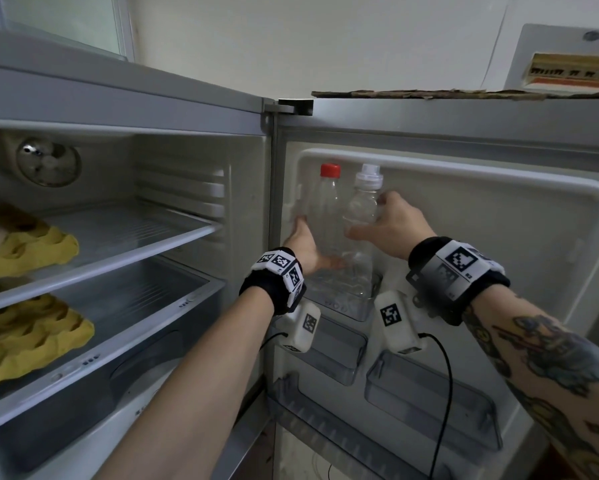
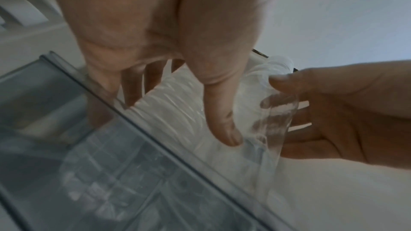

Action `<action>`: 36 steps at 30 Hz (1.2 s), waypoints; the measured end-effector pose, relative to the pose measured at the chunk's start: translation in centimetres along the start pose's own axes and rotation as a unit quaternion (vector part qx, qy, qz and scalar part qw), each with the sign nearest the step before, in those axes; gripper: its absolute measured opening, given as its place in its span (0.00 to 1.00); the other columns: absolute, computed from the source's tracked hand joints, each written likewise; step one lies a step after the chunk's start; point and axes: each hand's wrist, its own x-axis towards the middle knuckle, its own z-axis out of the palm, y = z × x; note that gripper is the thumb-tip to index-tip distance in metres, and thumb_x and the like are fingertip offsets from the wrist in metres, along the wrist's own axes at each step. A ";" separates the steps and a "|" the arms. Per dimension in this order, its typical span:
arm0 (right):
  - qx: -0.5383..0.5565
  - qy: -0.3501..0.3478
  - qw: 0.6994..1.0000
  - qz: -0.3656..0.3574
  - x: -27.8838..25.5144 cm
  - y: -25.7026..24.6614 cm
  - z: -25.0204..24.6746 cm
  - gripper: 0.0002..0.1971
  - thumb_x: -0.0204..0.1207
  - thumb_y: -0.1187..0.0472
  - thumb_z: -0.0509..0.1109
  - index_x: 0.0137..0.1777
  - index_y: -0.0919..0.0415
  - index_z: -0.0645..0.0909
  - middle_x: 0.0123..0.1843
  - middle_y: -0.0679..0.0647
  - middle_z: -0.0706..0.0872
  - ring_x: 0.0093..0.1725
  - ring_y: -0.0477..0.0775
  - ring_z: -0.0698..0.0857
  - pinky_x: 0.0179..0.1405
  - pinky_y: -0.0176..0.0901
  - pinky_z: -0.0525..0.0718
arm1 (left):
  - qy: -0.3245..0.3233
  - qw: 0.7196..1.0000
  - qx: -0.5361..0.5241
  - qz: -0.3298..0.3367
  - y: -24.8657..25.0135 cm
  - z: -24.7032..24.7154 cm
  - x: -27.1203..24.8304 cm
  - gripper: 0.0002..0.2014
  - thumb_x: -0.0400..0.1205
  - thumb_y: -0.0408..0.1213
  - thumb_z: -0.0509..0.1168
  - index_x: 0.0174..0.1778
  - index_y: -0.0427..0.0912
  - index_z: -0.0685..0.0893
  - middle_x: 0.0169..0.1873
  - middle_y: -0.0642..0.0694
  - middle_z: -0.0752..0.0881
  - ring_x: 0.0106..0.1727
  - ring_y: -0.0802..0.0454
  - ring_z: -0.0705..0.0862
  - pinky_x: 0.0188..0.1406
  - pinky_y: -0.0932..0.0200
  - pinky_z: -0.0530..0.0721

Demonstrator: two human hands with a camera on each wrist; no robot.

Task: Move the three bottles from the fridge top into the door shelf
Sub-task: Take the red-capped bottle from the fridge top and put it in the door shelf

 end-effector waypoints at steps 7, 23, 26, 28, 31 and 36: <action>0.061 0.034 0.998 0.000 0.2 0.4 0.6 0.44 0.52 0.38 0.81 0.68 0.55 0.74 0.58 0.54 0.87 0.52 0.60 0.89 0.53 0.55 0.89 | 0.052 0.998 -0.030 0.017 -0.3 -0.3 0.5 0.49 0.64 0.50 0.81 0.76 0.44 0.60 0.64 0.46 0.81 0.64 0.44 0.82 0.68 0.44 0.77; 0.052 0.000 0.999 -0.013 1.2 1.4 -0.3 0.45 0.54 0.44 0.84 0.73 0.53 0.74 0.62 0.53 0.85 0.60 0.57 0.85 0.58 0.56 0.87 | 0.048 0.998 -0.030 0.038 -0.1 -0.1 0.7 0.45 0.68 0.47 0.79 0.75 0.40 0.61 0.65 0.45 0.80 0.64 0.46 0.80 0.69 0.49 0.76; 0.027 0.003 0.999 -0.033 1.1 1.7 -0.6 0.41 0.56 0.43 0.82 0.71 0.52 0.77 0.61 0.51 0.87 0.59 0.57 0.86 0.59 0.55 0.86 | 0.043 0.998 -0.035 0.036 -0.1 0.1 0.8 0.45 0.67 0.47 0.80 0.74 0.40 0.62 0.64 0.44 0.81 0.64 0.45 0.81 0.69 0.47 0.76; 0.019 0.008 0.999 -0.042 1.0 1.7 -0.6 0.38 0.58 0.44 0.81 0.71 0.51 0.78 0.60 0.51 0.88 0.59 0.56 0.86 0.60 0.51 0.85 | 0.042 0.998 -0.038 0.033 -0.2 0.3 0.8 0.45 0.67 0.48 0.80 0.73 0.42 0.62 0.64 0.45 0.82 0.64 0.45 0.82 0.69 0.46 0.77; 0.015 0.018 0.999 -0.048 1.1 2.0 -0.3 0.35 0.61 0.45 0.80 0.70 0.51 0.78 0.61 0.51 0.88 0.61 0.56 0.85 0.58 0.43 0.81 | 0.035 0.999 -0.013 0.021 -0.2 0.4 0.7 0.44 0.68 0.52 0.77 0.74 0.42 0.61 0.65 0.44 0.81 0.64 0.44 0.81 0.68 0.47 0.77; 0.032 0.006 0.999 -0.025 1.1 2.3 -0.1 0.35 0.66 0.46 0.78 0.72 0.57 0.72 0.64 0.54 0.85 0.62 0.57 0.83 0.53 0.41 0.76 | 0.014 1.000 0.019 -0.010 0.3 0.4 0.3 0.48 0.68 0.59 0.75 0.77 0.40 0.60 0.69 0.44 0.79 0.66 0.44 0.80 0.67 0.49 0.78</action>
